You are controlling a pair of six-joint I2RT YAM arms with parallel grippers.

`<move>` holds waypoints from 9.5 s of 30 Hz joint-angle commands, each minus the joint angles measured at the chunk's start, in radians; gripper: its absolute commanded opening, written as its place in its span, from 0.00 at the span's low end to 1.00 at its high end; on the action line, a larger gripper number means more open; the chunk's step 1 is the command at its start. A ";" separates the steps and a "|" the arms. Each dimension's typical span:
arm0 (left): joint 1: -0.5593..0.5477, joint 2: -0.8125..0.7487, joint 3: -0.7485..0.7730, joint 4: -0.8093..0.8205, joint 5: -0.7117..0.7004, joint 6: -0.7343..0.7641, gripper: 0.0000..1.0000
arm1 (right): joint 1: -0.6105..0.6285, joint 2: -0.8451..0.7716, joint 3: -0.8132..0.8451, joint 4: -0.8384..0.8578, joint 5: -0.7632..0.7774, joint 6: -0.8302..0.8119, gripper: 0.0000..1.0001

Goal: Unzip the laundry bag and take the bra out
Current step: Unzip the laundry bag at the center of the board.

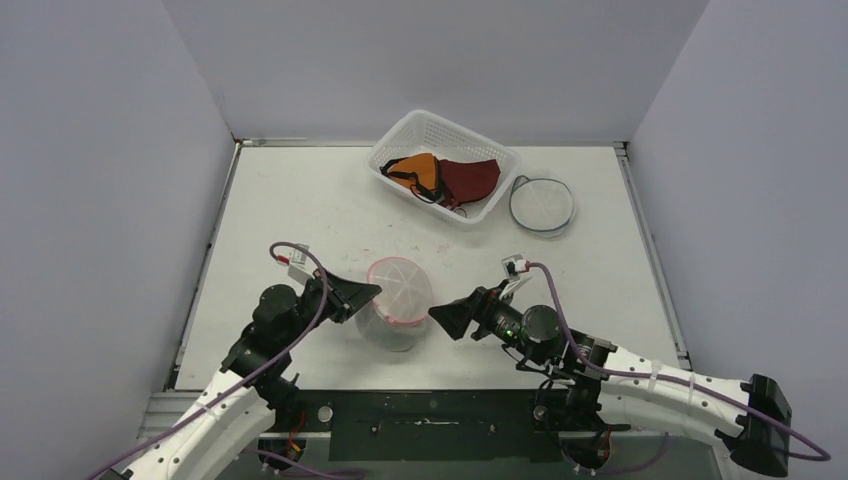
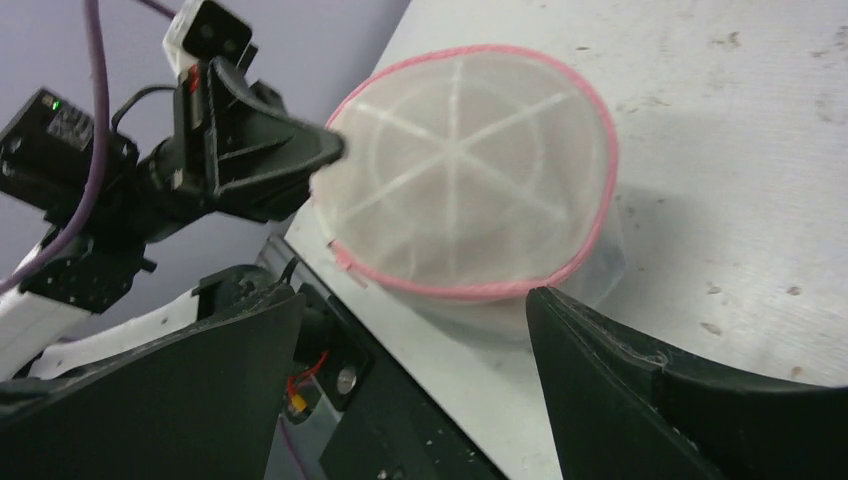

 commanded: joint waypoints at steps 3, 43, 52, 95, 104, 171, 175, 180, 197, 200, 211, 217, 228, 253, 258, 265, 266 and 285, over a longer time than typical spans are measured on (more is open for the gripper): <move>-0.108 0.037 0.193 -0.177 -0.320 0.036 0.00 | 0.289 0.077 0.064 0.059 0.361 -0.119 0.82; -0.243 0.182 0.450 -0.255 -0.527 -0.106 0.00 | 0.201 0.522 0.063 0.868 0.212 0.013 0.66; -0.243 0.183 0.436 -0.236 -0.513 -0.114 0.00 | 0.178 0.561 0.091 0.871 0.176 0.028 0.55; -0.243 0.167 0.442 -0.229 -0.527 -0.109 0.00 | 0.130 0.643 0.058 1.014 0.087 0.124 0.43; -0.243 0.162 0.431 -0.229 -0.533 -0.112 0.00 | 0.130 0.623 0.035 1.015 0.115 0.123 0.38; -0.243 0.140 0.379 -0.226 -0.521 -0.125 0.00 | 0.129 0.584 0.028 1.009 0.146 0.084 0.05; -0.244 0.138 0.376 -0.226 -0.520 -0.123 0.00 | 0.129 0.559 0.032 0.937 0.154 0.077 0.05; -0.243 0.140 0.361 -0.212 -0.505 -0.123 0.00 | 0.134 0.494 0.041 0.745 0.204 0.051 0.05; -0.244 0.320 0.276 0.107 -0.223 -0.099 0.00 | 0.310 0.219 0.071 0.112 0.564 -0.064 0.05; -0.247 0.415 0.251 0.256 -0.125 -0.095 0.00 | 0.388 0.164 0.100 -0.038 0.672 -0.082 0.05; -0.237 0.564 0.173 0.380 -0.025 0.018 0.48 | 0.550 0.233 0.127 -0.239 0.838 -0.006 0.05; -0.232 0.325 0.169 -0.040 -0.201 0.125 0.97 | 0.537 0.355 0.138 -0.088 0.764 -0.060 0.05; -0.274 0.132 0.039 -0.043 -0.122 -0.040 1.00 | 0.486 0.451 0.187 -0.002 0.666 -0.122 0.05; -0.333 0.364 0.060 0.123 -0.210 -0.067 0.33 | 0.483 0.490 0.197 0.012 0.649 -0.127 0.05; -0.332 0.338 0.063 0.105 -0.247 -0.057 0.03 | 0.485 0.489 0.199 -0.014 0.664 -0.116 0.05; -0.326 0.303 0.065 0.077 -0.251 -0.026 0.00 | 0.485 0.442 0.198 -0.201 0.756 -0.027 0.05; -0.326 0.302 0.065 0.077 -0.251 -0.023 0.00 | 0.485 0.431 0.194 -0.229 0.766 -0.011 0.05; -0.077 0.644 0.326 0.179 0.230 0.262 0.00 | 0.597 0.218 0.150 -0.169 0.841 -0.219 0.05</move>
